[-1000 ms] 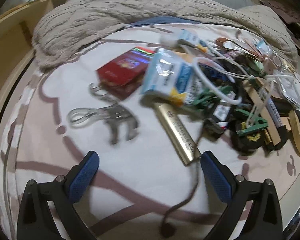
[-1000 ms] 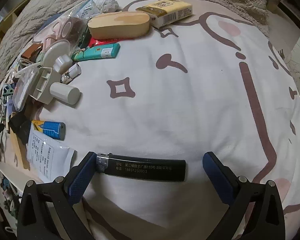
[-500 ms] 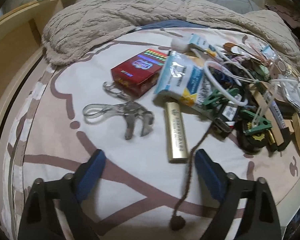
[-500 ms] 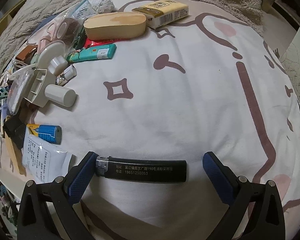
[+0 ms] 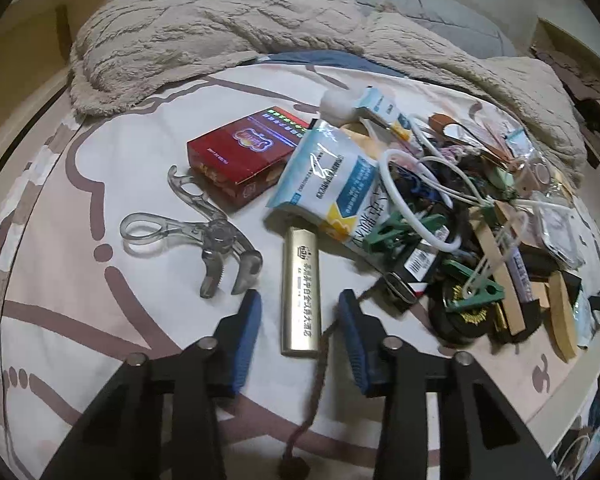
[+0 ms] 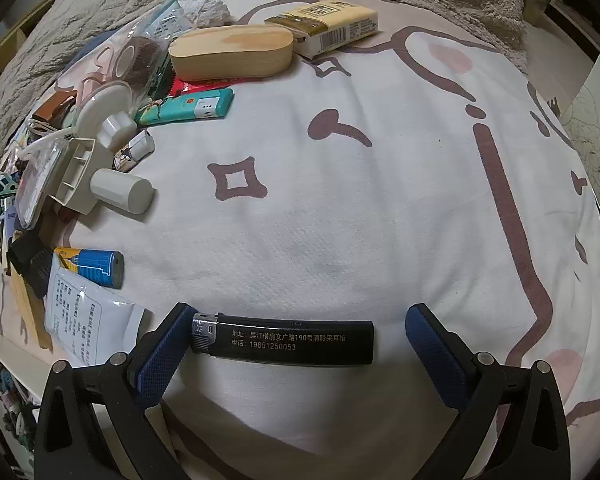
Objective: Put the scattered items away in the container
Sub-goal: 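Close the right gripper on the black lighter while the left gripper closes on the gold lighter, then open the left gripper and release the gold lighter onto the sheet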
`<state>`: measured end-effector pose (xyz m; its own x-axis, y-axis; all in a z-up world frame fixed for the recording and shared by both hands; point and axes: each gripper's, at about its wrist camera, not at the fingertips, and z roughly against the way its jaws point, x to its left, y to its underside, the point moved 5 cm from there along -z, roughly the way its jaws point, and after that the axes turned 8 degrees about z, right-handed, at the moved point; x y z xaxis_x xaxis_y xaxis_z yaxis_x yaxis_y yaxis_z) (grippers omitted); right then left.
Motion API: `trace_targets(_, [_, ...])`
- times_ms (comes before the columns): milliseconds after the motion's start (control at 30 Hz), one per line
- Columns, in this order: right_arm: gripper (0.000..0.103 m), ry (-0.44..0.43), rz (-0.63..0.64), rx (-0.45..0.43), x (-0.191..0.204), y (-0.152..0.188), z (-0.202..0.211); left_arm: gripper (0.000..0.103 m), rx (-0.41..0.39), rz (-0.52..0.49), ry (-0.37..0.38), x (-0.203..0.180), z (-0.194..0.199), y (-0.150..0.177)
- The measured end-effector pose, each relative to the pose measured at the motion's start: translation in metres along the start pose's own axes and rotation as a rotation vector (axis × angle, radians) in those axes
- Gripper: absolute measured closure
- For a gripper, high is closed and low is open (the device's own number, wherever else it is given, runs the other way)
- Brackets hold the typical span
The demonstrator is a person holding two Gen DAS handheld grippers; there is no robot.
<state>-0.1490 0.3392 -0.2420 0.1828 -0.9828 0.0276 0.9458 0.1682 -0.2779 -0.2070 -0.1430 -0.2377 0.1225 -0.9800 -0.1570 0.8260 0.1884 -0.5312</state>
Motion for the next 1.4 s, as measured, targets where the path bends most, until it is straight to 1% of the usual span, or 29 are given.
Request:
trace_targets(67, [0.000,0.000,0.004,0.001,0.000,-0.001,0.001,0.076,-0.002,0.008,-0.012,0.002,-0.001,-0.001])
trace_targets(133, [0.000,-0.002,0.010,0.003,-0.001,-0.002,0.002,0.078,-0.005,0.008,-0.014,0.005,-0.001,-0.001])
trace_targets(167, [0.000,-0.003,0.014,0.004,-0.001,-0.002,0.002,0.081,-0.007,0.006,-0.018,0.005,-0.001,-0.001])
trace_targets(300, [0.000,-0.003,0.029,-0.001,-0.002,-0.005,0.005,0.083,-0.013,-0.018,-0.027,0.006,0.001,0.001])
trace_targets(400, [0.000,-0.019,0.028,-0.020,-0.004,-0.006,0.007,0.084,-0.014,-0.029,-0.029,0.009,0.004,0.004])
trace_targets(467, [0.003,-0.026,0.029,-0.031,-0.007,-0.007,0.009,0.084,-0.014,-0.029,-0.027,0.012,0.007,0.006])
trace_targets(567, [0.015,-0.021,0.046,-0.043,-0.012,-0.005,0.015,0.084,-0.016,-0.025,-0.027,0.018,0.013,0.010])
trace_targets(600, [0.019,-0.014,0.072,-0.048,-0.023,-0.005,0.011,0.084,-0.017,-0.021,-0.028,0.020,0.015,0.012])
trace_targets(633, [0.021,-0.009,0.093,-0.056,-0.015,0.002,0.009,0.084,-0.018,-0.018,-0.028,0.021,0.016,0.013])
trace_targets(667, [0.021,-0.003,0.108,-0.064,-0.003,0.009,0.011,0.084,-0.018,-0.016,-0.030,0.022,0.018,0.015])
trace_targets(700, [0.021,0.002,0.121,-0.072,-0.002,0.013,0.014,0.084,-0.019,-0.015,-0.032,0.023,0.019,0.015])
trace_targets(767, [0.021,0.013,0.138,-0.087,-0.017,-0.003,0.011,0.084,-0.018,-0.012,-0.039,0.025,0.021,0.017])
trace_targets(867, [0.021,0.037,0.146,-0.125,-0.018,0.007,0.015,0.084,-0.018,-0.008,-0.048,0.026,0.024,0.021])
trace_targets(933, [0.022,0.064,0.154,-0.151,-0.024,0.006,0.014,0.084,-0.019,-0.001,-0.052,0.028,0.029,0.025])
trace_targets(1000, [0.022,0.086,0.167,-0.175,0.004,0.000,0.004,0.084,-0.019,0.008,-0.047,0.030,0.034,0.031])
trace_targets(1033, [0.022,0.090,0.166,-0.187,0.018,-0.013,-0.006,0.084,-0.018,0.013,-0.046,0.032,0.037,0.034])
trace_targets(1067, [0.022,0.089,0.161,-0.197,0.022,-0.015,-0.012,0.084,-0.017,0.017,-0.046,0.033,0.039,0.037])
trace_targets(1167, [0.022,0.086,0.157,-0.224,0.014,0.010,-0.008,0.084,-0.015,0.034,-0.046,0.037,0.048,0.044])
trace_targets(1267, [0.022,0.080,0.151,-0.246,0.036,-0.026,-0.032,0.084,-0.013,0.046,-0.048,0.040,0.055,0.053])
trace_targets(1300, [0.022,0.078,0.145,-0.255,0.042,-0.033,-0.041,0.084,-0.012,0.048,-0.050,0.041,0.057,0.056])
trace_targets(1400, [0.022,0.082,0.133,-0.287,0.047,-0.047,-0.050,0.084,-0.010,0.048,-0.056,0.042,0.064,0.065])
